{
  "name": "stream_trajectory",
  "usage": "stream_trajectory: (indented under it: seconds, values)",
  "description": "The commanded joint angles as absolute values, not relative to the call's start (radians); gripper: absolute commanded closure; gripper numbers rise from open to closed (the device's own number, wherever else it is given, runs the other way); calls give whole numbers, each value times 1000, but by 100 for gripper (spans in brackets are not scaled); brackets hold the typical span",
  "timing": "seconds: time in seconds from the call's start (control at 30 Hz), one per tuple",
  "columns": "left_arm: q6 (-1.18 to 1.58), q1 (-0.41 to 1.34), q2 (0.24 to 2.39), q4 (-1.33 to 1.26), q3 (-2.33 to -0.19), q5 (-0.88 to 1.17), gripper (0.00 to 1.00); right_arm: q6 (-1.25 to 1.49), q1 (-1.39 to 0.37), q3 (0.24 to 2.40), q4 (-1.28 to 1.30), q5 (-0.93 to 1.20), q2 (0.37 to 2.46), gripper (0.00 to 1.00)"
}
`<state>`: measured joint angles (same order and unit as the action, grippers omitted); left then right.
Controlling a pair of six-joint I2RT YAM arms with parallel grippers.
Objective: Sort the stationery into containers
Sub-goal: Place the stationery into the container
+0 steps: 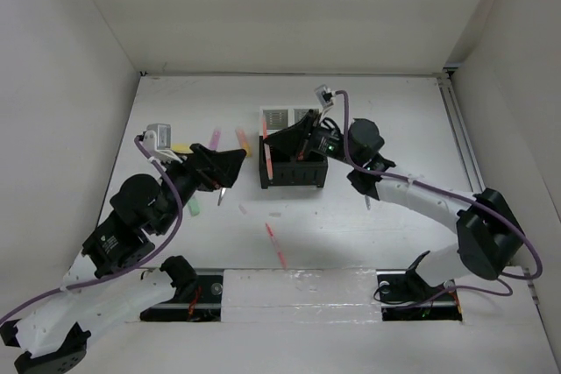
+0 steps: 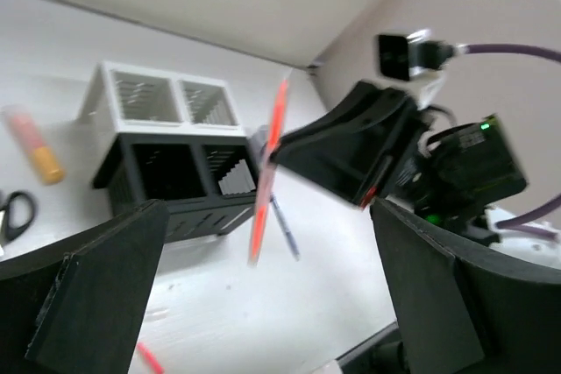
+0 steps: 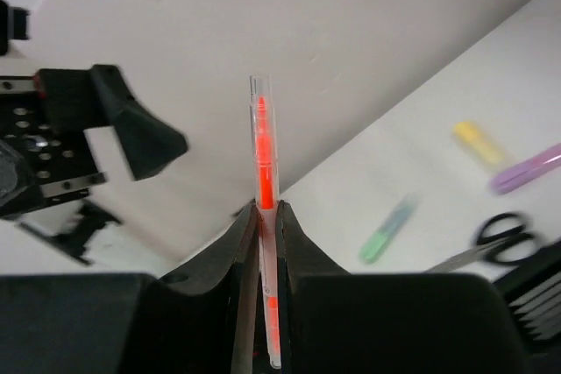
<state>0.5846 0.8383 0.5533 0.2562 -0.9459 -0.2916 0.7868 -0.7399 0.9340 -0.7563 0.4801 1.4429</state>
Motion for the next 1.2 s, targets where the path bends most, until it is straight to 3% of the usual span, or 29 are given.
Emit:
stream_trajectory:
  seconds: [0.0,0.2,0.3,0.57,1.17]
  values:
    - [558,842,551,400,-1017,-425,0,553,-661,1020,-833,461,1471,100]
    - [535,842,568,511,-962,-478,0,279,-533,1179,-787,486,1656,100]
    - [508,842,514,445,-864,-492,0,255,-493,1302,-767,499,1787,100]
    - [470,842,465,433,-859,-457,0,245,-439,1509,-713,590,2002,100]
    - [460,842,446,413,-850,-428,0,250,-479,1467,-769,577,2069,100]
